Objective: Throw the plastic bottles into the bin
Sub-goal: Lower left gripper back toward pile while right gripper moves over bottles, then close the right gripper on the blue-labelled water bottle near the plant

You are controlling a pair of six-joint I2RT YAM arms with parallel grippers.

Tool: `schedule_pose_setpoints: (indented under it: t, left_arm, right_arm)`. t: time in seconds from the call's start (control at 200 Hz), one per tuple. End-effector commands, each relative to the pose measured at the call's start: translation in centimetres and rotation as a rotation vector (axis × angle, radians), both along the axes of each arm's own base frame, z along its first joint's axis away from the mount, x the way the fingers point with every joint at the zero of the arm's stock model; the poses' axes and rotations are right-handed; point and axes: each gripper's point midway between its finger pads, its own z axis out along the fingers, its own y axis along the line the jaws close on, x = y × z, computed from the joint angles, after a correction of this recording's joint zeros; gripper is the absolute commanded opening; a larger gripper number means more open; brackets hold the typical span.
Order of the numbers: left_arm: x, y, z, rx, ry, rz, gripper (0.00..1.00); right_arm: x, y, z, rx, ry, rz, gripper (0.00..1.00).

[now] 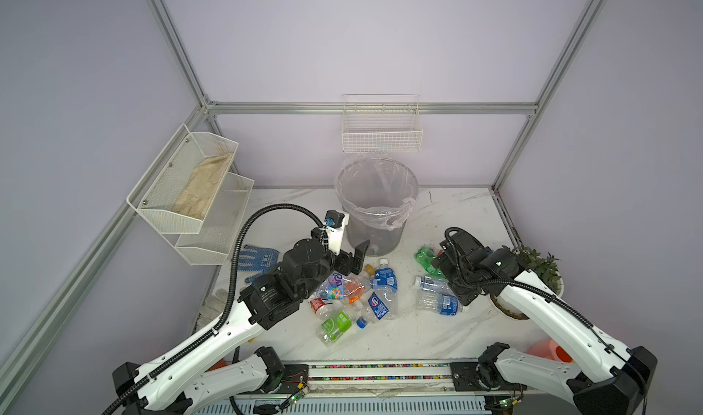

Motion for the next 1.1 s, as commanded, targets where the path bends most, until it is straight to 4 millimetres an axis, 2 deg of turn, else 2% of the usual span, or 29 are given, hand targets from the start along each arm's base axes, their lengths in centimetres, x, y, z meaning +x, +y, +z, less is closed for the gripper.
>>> schedule_pose_setpoints:
  t: [0.0,0.19,0.495,0.665,0.69,1.095]
  left_arm:
    - [-0.3,1.1,-2.0,-0.021,0.030,0.057,0.94]
    - [-1.3,1.4,-4.8,-0.031,0.083,0.047,0.94]
    - [-2.6,1.9,-7.4,-0.041,0.133,0.060,0.94]
    - [-3.1,1.8,-8.4,-0.047,0.154,0.062,0.94]
    - [-3.2,1.9,-8.6,-0.045,0.157,0.063,0.94]
    - [-3.9,2.1,-10.1,-0.040,0.188,0.073,0.94]
  right_arm:
    - [-1.2,-0.3,-0.9,0.042,0.070,-0.081,0.97]
    - [-1.1,-0.3,-1.4,0.048,0.081,-0.084,0.97]
    - [-1.4,-0.2,-3.4,0.069,0.123,-0.089,0.97]
    - [-1.9,-0.4,-4.6,0.065,0.155,-0.092,0.97]
    - [-1.4,-0.1,-4.5,0.080,0.134,-0.090,0.97]
    - [-1.9,0.8,-7.9,0.112,0.200,-0.079,0.95]
